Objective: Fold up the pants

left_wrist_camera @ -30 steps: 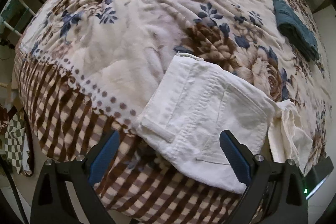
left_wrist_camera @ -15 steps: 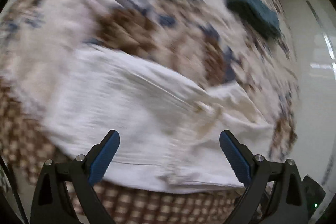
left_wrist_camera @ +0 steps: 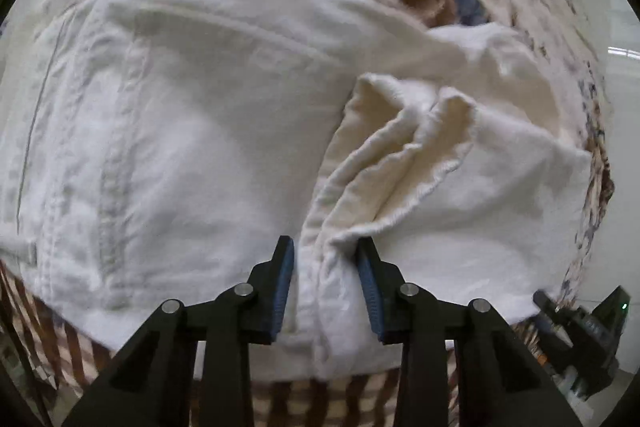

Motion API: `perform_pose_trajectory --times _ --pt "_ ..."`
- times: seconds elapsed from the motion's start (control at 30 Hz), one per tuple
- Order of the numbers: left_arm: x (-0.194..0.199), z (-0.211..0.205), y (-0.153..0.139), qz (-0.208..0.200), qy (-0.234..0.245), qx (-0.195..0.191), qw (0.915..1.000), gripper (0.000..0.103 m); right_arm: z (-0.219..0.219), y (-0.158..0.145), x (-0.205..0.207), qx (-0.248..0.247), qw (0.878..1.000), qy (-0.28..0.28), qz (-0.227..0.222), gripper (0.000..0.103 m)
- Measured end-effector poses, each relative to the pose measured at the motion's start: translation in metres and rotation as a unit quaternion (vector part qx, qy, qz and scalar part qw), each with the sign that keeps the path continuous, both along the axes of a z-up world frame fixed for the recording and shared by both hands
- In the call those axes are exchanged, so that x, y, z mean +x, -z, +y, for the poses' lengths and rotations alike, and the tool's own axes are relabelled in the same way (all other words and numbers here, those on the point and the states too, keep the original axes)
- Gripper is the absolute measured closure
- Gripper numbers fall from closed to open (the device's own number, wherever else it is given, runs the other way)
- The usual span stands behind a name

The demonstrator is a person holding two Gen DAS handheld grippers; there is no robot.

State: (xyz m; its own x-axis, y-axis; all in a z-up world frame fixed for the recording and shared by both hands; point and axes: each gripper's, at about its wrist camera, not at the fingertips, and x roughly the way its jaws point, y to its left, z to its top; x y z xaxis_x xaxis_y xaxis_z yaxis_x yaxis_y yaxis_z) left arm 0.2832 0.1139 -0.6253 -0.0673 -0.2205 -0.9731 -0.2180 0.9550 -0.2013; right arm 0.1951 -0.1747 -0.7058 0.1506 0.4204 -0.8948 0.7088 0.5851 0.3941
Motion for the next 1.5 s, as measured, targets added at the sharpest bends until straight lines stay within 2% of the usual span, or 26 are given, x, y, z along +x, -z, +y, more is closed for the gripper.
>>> perform_pose_trajectory --times 0.1,0.17,0.23,0.27,0.3,0.33,0.43,0.47,0.5,0.53,0.6,0.67,0.73,0.83,0.93,1.0,1.07,1.1,1.13,1.23,1.33,1.43,1.5 --pt "0.000 0.000 -0.008 0.013 -0.003 0.008 0.9999 0.070 -0.001 0.002 0.007 -0.010 1.000 -0.018 0.012 0.068" --pt "0.004 -0.001 -0.019 0.027 -0.009 0.016 0.9995 0.068 0.000 -0.002 0.013 0.001 0.999 -0.029 0.024 0.066" --pt "0.010 -0.002 -0.037 0.002 -0.012 0.016 0.9998 0.057 -0.002 -0.009 0.015 0.034 0.999 -0.019 0.012 0.063" --pt "0.015 -0.004 -0.047 -0.017 -0.011 0.017 0.9997 0.048 0.001 -0.011 0.017 0.052 0.998 -0.016 0.000 0.059" --pt "0.020 -0.006 -0.053 -0.032 -0.009 0.016 0.9993 0.043 0.007 -0.011 0.019 0.063 0.998 -0.023 -0.004 0.056" --pt "0.027 -0.010 -0.058 -0.048 -0.007 0.011 0.9988 0.043 0.014 -0.009 0.021 0.068 0.997 -0.032 -0.006 0.056" --pt "0.043 -0.018 -0.046 -0.052 0.002 -0.007 0.9986 0.043 0.038 0.007 0.022 0.076 0.995 -0.065 0.003 0.056" --pt "0.048 -0.020 -0.038 -0.049 0.006 -0.003 0.9988 0.043 0.045 0.013 0.021 0.066 0.995 -0.078 0.006 0.056" --pt "0.052 -0.020 -0.027 -0.041 0.011 0.025 0.9988 0.043 0.047 0.016 0.020 0.056 0.995 -0.084 0.009 0.053" --pt "0.054 -0.020 -0.019 -0.035 0.008 0.044 0.9984 0.043 0.049 0.019 0.025 0.051 0.995 -0.088 0.015 0.052" --pt "0.060 -0.003 -0.007 -0.025 -0.029 0.023 0.9990 0.041 0.049 0.022 0.023 0.050 0.994 -0.096 0.022 0.052" --pt "0.061 0.007 -0.007 -0.022 -0.053 0.002 0.9984 0.041 0.052 0.017 0.026 0.034 0.991 -0.129 0.033 0.052" --pt "0.058 0.008 -0.013 -0.026 -0.051 0.009 0.9983 0.041 0.057 0.009 0.032 0.020 0.986 -0.158 0.041 0.051" --pt "0.044 0.013 -0.029 -0.031 -0.059 0.009 0.9977 0.041 0.062 -0.009 0.042 0.024 0.982 -0.178 0.051 0.049" --pt "0.024 0.011 -0.048 -0.043 -0.050 -0.001 0.9978 0.041 0.069 -0.046 0.054 0.042 0.984 -0.176 0.009 0.049" --pt "0.012 0.007 -0.049 -0.039 -0.036 0.001 0.9986 0.041 0.076 -0.067 0.074 0.049 0.982 -0.181 -0.027 0.049" --pt "0.005 0.000 -0.041 -0.027 -0.014 0.021 0.9993 0.041 0.089 -0.074 0.102 0.064 0.977 -0.193 -0.060 0.055" --pt "0.001 0.000 -0.033 -0.015 -0.012 0.025 0.9995 0.041 0.098 -0.074 0.116 0.059 0.974 -0.207 -0.068 0.076" --pt "0.000 0.002 -0.027 -0.007 -0.014 0.026 0.9995 0.041 0.109 -0.070 0.135 0.053 0.970 -0.224 -0.077 0.090" --pt "-0.006 0.008 -0.015 0.002 -0.019 0.020 0.9996 0.041 0.125 -0.052 0.174 0.035 0.962 -0.258 -0.082 0.090" --pt "-0.007 0.008 -0.016 -0.004 -0.020 0.020 0.9996 0.041 0.134 -0.036 0.208 -0.011 0.954 -0.289 -0.083 0.090" --pt "-0.016 0.015 -0.023 -0.001 -0.032 0.014 0.9994 0.041 0.131 -0.022 0.214 -0.010 0.956 -0.287 -0.064 0.090" --pt "-0.014 0.014 -0.038 -0.009 -0.048 0.006 0.9988 0.041 0.122 -0.024 0.207 0.001 0.960 -0.274 -0.058 0.090"
